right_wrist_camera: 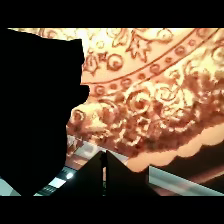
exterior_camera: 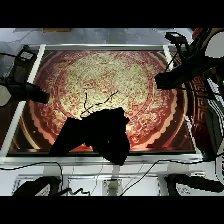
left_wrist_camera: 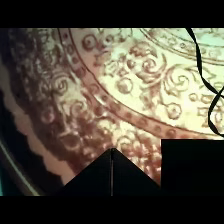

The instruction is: Fold the clothes and pants, and hang the long-sleeved shirts on hangers.

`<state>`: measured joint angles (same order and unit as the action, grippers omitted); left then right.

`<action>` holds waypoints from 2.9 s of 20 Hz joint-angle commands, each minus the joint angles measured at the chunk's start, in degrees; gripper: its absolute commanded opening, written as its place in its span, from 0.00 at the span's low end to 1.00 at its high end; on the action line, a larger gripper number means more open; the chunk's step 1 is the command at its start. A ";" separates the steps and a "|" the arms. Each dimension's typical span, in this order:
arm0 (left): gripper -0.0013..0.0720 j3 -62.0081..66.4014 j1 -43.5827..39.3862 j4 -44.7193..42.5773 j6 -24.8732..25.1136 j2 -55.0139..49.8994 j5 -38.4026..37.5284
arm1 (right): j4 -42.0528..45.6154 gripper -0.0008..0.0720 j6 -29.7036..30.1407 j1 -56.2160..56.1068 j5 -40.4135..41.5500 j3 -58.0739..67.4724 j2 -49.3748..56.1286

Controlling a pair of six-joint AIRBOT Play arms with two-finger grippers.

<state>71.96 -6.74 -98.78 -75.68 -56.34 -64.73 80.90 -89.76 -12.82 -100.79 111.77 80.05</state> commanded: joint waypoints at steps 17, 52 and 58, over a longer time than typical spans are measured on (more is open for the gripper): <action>0.03 0.07 0.04 0.00 0.02 -0.09 0.07 | 2.01 0.04 2.78 -0.02 9.57 0.02 -0.02; 0.92 0.04 0.02 10.80 -0.02 -3.15 -3.65 | -64.13 0.73 27.89 -9.14 47.65 -70.01 -1.95; 0.92 -0.09 0.02 13.99 0.00 -6.54 -3.67 | -57.61 0.73 22.95 -9.14 43.25 -66.23 3.80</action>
<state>71.94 -6.74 -86.19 -75.68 -61.58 -68.36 19.46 -64.38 -21.91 -55.05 44.21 81.47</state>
